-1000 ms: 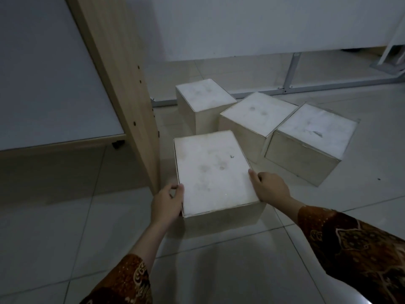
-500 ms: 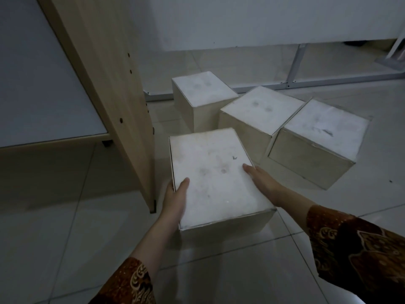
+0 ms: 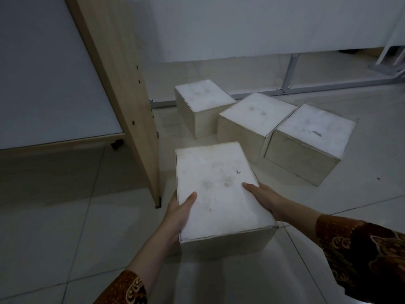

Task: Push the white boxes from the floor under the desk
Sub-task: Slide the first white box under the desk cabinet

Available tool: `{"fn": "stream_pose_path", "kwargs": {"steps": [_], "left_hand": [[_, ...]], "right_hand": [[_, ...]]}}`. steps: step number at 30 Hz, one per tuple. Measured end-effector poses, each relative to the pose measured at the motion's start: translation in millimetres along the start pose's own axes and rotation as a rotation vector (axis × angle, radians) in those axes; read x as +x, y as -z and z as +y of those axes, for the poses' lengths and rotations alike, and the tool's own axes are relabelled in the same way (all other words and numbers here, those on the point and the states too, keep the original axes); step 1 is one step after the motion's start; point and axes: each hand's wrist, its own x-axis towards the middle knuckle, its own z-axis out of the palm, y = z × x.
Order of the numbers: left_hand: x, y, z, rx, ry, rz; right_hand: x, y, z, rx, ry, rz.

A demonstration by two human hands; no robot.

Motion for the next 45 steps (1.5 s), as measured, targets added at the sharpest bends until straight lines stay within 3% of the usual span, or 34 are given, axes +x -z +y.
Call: {"fn": "stream_pose_path", "kwargs": {"steps": [17, 29, 38, 45], "left_hand": [[-153, 93, -40, 0.028, 0.032, 0.085], [-210, 194, -35, -0.013, -0.019, 0.273], [-205, 248, -13, -0.024, -0.078, 0.351], [-167, 254, 18, -0.072, -0.118, 0.288]], "right_hand": [[-142, -94, 62, 0.117, 0.064, -0.08], [-164, -192, 32, 0.178, 0.145, -0.252], [-148, -242, -12, 0.182, 0.204, -0.377], [-117, -247, -50, 0.191, 0.211, -0.362]]}}
